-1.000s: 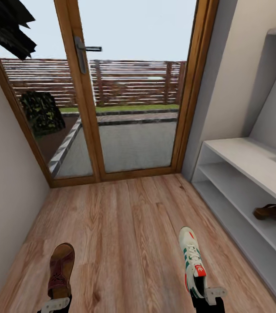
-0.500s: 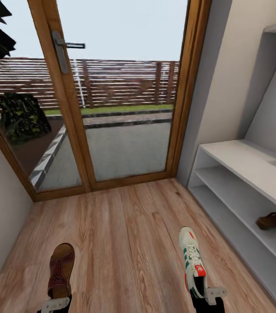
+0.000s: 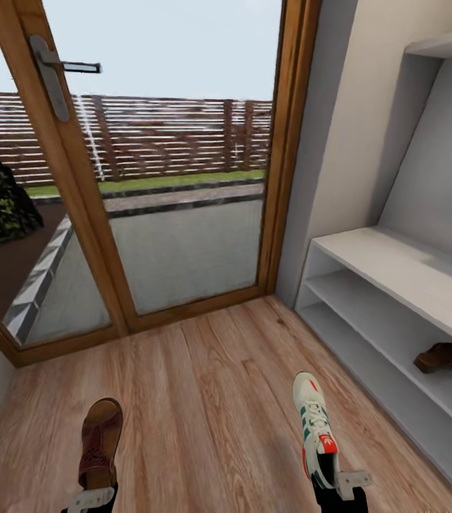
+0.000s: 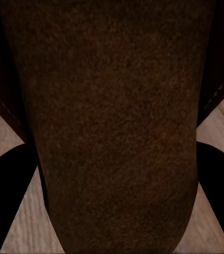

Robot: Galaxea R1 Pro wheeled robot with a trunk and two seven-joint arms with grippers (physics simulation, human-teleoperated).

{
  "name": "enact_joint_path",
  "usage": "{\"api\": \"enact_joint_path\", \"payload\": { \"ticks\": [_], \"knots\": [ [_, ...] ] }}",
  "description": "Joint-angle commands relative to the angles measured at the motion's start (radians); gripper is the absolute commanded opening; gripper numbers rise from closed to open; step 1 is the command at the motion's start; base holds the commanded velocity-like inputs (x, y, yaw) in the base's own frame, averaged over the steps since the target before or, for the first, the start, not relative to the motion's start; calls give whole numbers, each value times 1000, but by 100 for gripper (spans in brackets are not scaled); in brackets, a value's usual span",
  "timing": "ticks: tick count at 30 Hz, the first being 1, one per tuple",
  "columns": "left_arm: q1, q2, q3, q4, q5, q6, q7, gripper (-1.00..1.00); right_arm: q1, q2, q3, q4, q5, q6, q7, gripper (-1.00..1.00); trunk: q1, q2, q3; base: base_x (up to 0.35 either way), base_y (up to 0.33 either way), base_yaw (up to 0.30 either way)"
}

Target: Pick up the two gym shoes and the two sandals from the corridor floor and place them onto the hallstand (shoe rack) in the corridor, making sure they are on the rack and not on the floor. Arrange them so the two gym shoes are next to each other and the two sandals are next to each other.

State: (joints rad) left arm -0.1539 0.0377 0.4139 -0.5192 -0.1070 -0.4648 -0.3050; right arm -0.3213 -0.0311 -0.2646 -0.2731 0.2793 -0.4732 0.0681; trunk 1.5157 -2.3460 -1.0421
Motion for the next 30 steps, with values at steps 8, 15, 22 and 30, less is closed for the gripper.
{"api": "enact_joint_path", "payload": {
  "ticks": [8,15,22,30],
  "knots": [
    [-1,-1,8,1,-10,-5,-6,-100,-1,0,-8,2,4,-4,7,-100,0,0,-1,213,272,-266],
    [-1,-1,8,2,-10,-5,-6,-100,-1,0,-8,2,4,-4,7,-100,0,0,-1,251,244,-266],
    [-1,-1,8,2,-10,-5,-6,-100,-1,0,-8,2,4,-4,7,-100,0,0,-1,168,264,-266],
    [-1,-1,7,2,-11,-5,-6,-100,-1,0,-8,2,4,-4,7,-100,0,0,-1,25,52,-266]
  ]
}}
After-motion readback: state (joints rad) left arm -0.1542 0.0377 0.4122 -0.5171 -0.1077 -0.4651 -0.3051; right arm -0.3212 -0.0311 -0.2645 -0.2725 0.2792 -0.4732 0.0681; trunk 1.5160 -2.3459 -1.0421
